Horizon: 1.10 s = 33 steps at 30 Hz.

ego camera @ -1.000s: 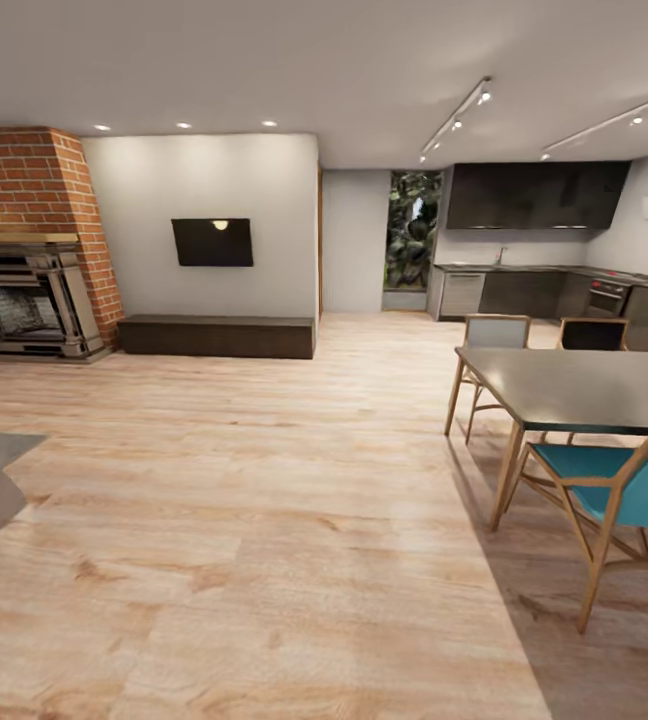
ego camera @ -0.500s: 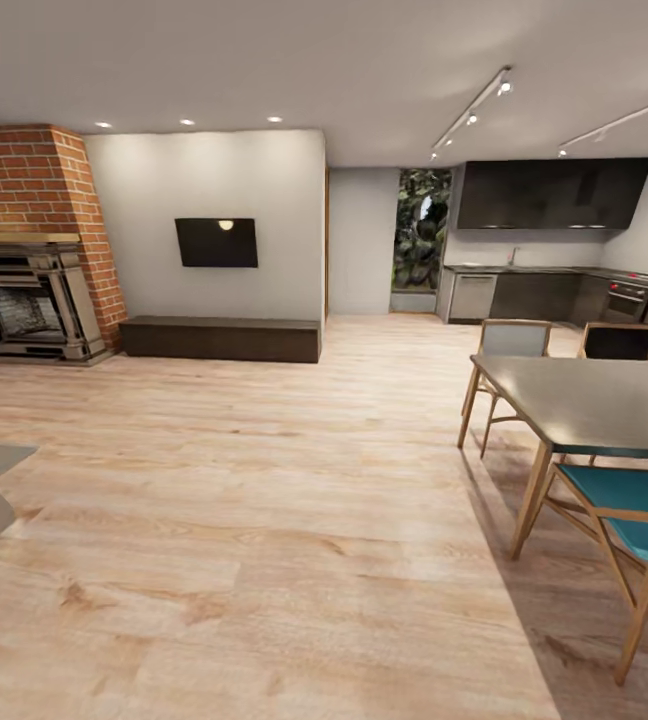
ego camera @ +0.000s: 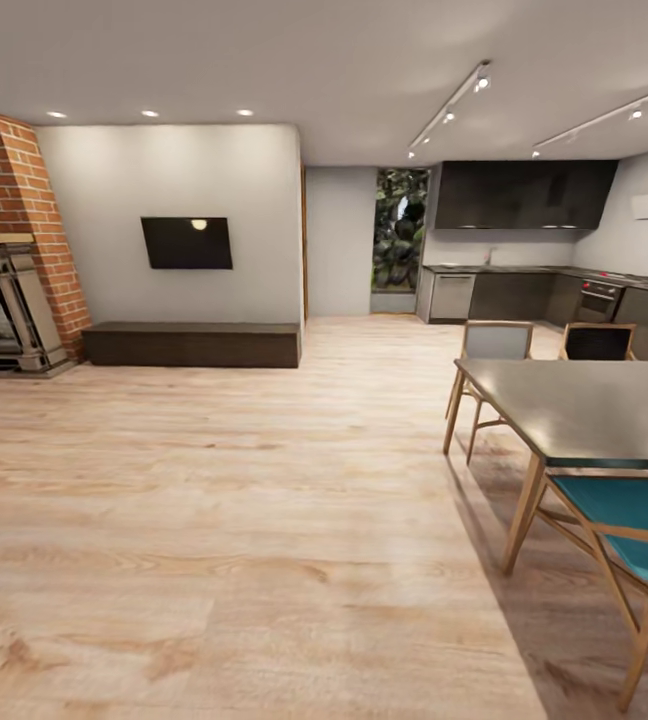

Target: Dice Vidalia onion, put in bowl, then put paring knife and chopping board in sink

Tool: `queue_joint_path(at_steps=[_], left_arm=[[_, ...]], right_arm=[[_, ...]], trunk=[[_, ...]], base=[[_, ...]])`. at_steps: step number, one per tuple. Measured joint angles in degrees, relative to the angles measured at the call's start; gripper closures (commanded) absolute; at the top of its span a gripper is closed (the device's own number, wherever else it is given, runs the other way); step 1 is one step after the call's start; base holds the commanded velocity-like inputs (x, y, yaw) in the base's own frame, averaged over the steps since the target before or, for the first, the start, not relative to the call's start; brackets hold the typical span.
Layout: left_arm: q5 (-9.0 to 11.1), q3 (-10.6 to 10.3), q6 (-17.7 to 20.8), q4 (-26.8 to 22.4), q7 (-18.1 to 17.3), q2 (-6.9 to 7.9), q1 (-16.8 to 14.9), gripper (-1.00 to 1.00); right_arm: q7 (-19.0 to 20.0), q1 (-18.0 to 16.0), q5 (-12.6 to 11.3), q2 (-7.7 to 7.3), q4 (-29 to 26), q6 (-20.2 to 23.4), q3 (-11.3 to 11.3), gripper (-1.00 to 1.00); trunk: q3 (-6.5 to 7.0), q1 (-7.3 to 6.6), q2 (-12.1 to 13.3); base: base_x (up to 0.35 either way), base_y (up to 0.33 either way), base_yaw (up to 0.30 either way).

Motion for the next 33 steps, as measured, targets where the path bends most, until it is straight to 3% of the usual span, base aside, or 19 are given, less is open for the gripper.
queue_joint_path(at_steps=[33], left_arm=[[-0.05, 0.0, 0.0, 0.03, 0.0, 0.0, 0.0, -1.0]], right_arm=[[0.0, 0.0, 0.0, 0.0, 0.04, 0.0, 0.0, -1.0]], trunk=[[0.0, 0.0, 0.0]], base=[[0.343, 0.0, -0.001]])
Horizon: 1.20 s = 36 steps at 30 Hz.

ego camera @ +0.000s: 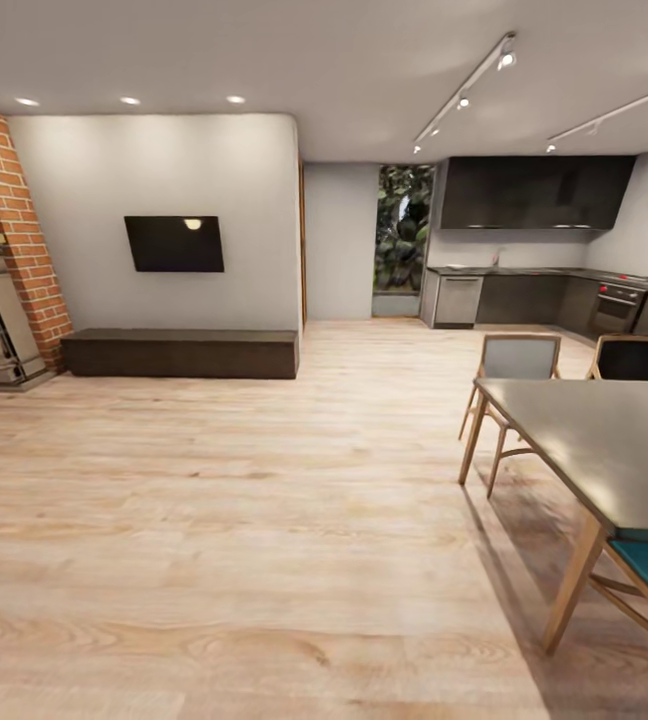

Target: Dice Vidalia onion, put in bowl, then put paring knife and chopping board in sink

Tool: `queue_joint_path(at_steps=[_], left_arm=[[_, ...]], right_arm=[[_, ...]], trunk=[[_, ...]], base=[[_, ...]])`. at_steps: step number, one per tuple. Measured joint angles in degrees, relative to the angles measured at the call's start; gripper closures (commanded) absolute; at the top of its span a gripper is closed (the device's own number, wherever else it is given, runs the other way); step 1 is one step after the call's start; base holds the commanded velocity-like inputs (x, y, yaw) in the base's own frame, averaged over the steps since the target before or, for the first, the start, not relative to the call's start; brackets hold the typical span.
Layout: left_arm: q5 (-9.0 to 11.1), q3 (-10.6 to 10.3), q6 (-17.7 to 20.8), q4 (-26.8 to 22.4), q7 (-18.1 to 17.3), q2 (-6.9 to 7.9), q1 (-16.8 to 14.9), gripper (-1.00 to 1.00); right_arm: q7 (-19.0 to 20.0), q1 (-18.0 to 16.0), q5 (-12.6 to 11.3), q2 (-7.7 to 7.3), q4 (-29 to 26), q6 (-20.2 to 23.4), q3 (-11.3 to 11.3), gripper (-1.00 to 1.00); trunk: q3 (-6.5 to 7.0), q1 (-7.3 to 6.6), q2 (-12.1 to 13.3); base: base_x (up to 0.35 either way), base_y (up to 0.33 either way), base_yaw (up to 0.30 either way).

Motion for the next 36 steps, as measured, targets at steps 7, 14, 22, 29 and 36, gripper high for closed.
queue_joint_path(at_steps=[7, 14, 22, 29, 36], left_arm=[[0.03, 0.0, 0.0, 0.01, 0.0, 0.0, 0.0, -1.0], [0.05, 0.0, 0.0, 0.02, 0.0, 0.0, 0.0, -1.0], [0.06, 0.0, 0.0, 0.03, 0.0, 0.0, 0.0, -1.0], [0.06, 0.0, 0.0, 0.03, 0.0, 0.0, 0.0, -1.0], [0.08, 0.0, 0.0, 0.03, 0.0, 0.0, 0.0, -1.0]], right_arm=[[0.0, 0.0, 0.0, 0.01, 0.03, -0.01, 0.0, -1.0], [0.0, 0.0, 0.0, 0.01, 0.04, 0.0, 0.0, -1.0], [0.0, 0.0, 0.0, 0.01, 0.04, 0.0, 0.0, -1.0], [0.0, 0.0, 0.0, 0.01, 0.04, 0.0, 0.0, -1.0], [0.0, 0.0, 0.0, 0.01, 0.04, -0.01, 0.0, -1.0]], trunk=[[0.0, 0.0, 0.0], [0.0, 0.0, 0.0], [0.0, 0.0, 0.0], [0.0, 0.0, 0.0], [0.0, 0.0, 0.0]], base=[[0.343, 0.0, 0.0], [0.344, 0.0, 0.0], [0.344, 0.0, 0.0], [0.344, 0.0, 0.0], [0.344, 0.0, 0.0]])
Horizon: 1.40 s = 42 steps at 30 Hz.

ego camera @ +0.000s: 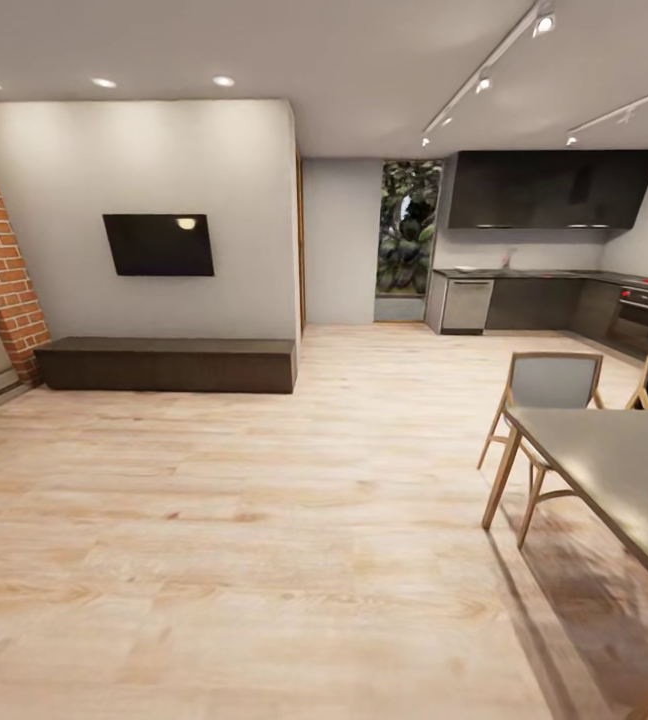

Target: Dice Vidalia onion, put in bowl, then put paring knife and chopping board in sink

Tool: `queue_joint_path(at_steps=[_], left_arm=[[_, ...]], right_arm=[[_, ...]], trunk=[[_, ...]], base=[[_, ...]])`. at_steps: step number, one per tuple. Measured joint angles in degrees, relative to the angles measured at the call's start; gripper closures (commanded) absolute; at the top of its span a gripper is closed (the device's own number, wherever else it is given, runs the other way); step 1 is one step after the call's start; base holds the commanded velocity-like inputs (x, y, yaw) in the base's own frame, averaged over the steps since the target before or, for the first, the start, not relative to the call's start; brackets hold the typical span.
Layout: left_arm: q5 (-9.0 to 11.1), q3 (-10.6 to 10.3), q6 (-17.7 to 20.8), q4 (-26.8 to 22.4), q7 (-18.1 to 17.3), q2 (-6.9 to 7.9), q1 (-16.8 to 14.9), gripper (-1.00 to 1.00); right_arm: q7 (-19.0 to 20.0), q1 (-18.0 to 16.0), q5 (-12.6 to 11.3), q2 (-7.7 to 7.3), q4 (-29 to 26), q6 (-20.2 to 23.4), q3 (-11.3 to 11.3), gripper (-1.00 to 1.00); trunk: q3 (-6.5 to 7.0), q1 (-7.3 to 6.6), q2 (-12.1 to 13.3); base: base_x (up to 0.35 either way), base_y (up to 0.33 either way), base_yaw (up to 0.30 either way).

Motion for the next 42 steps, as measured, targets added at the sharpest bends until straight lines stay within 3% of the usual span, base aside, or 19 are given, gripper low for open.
queue_joint_path(at_steps=[42], left_arm=[[-0.08, 0.0, 0.0, -0.06, 0.0, 0.0, 0.0, -1.0]], right_arm=[[0.0, 0.0, 0.01, -0.09, -0.09, -0.04, 0.0, -1.0]], trunk=[[0.0, 0.0, 0.0]], base=[[0.344, 0.0, 0.0]])
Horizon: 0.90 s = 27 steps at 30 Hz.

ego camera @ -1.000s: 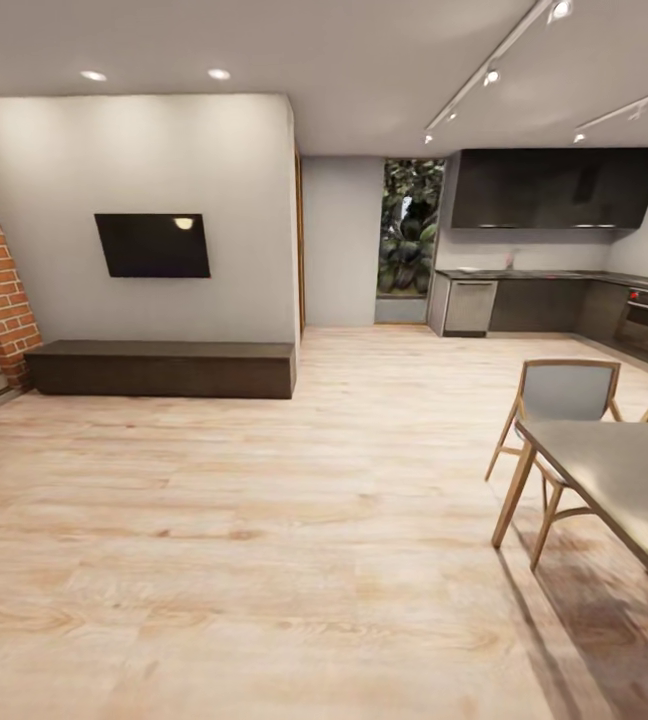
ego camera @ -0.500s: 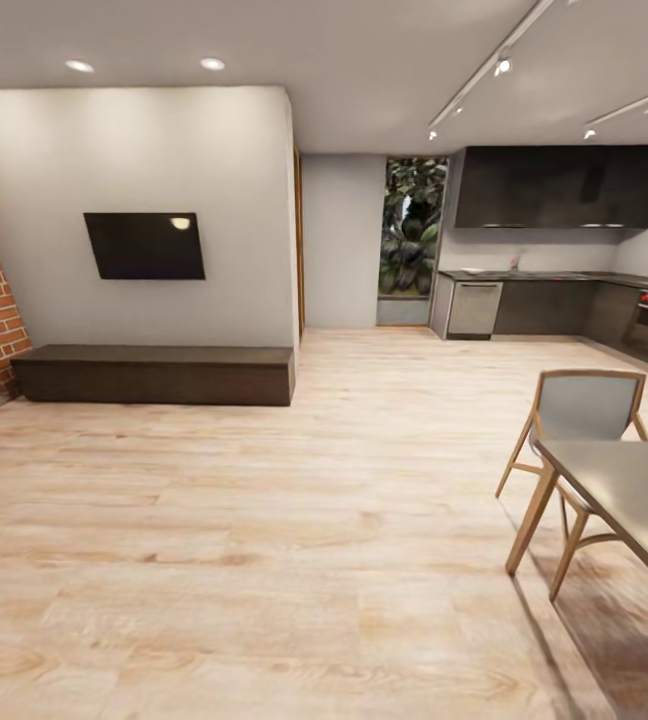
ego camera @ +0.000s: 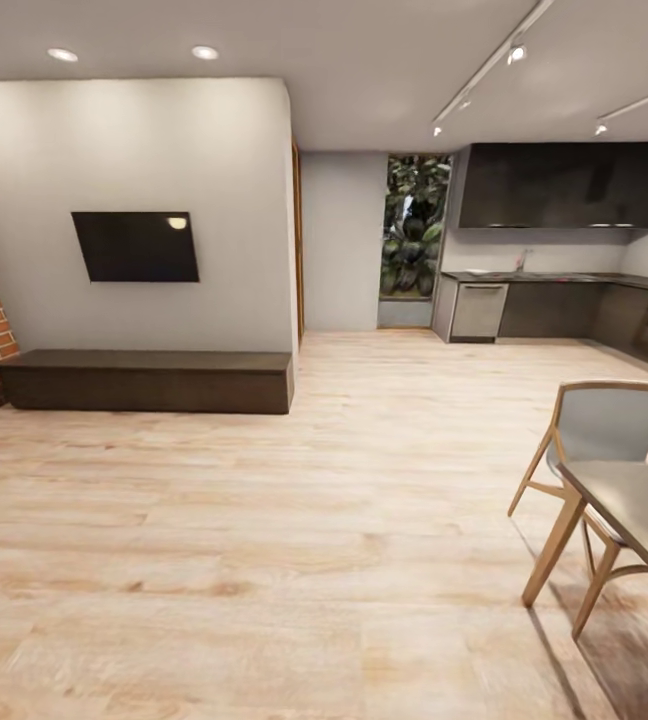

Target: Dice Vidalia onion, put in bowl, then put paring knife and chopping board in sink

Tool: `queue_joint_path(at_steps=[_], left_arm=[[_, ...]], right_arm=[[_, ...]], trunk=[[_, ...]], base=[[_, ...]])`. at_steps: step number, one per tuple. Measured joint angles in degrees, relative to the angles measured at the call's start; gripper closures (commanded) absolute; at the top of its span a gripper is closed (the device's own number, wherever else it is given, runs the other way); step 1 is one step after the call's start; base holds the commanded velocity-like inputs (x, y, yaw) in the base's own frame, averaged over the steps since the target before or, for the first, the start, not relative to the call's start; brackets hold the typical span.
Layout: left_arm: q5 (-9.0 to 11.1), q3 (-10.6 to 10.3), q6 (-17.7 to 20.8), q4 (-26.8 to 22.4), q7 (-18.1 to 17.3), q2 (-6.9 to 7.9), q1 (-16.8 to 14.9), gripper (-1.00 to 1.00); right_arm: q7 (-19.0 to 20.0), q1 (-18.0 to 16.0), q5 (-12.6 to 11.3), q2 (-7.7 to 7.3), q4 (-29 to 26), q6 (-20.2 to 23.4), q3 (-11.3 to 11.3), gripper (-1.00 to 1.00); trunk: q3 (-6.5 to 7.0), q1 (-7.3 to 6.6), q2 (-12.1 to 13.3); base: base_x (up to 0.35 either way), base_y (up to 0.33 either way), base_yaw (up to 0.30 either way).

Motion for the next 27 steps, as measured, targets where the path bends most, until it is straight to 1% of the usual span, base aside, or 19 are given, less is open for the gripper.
queue_joint_path(at_steps=[27], left_arm=[[0.0, 0.0, 0.0, 0.03, 0.0, 0.0, 0.0, -1.0]], right_arm=[[0.0, 0.0, 0.04, 0.0, 0.0, -0.02, 0.0, -1.0]], trunk=[[0.0, 0.0, 0.0]], base=[[0.344, 0.0, 0.0]])
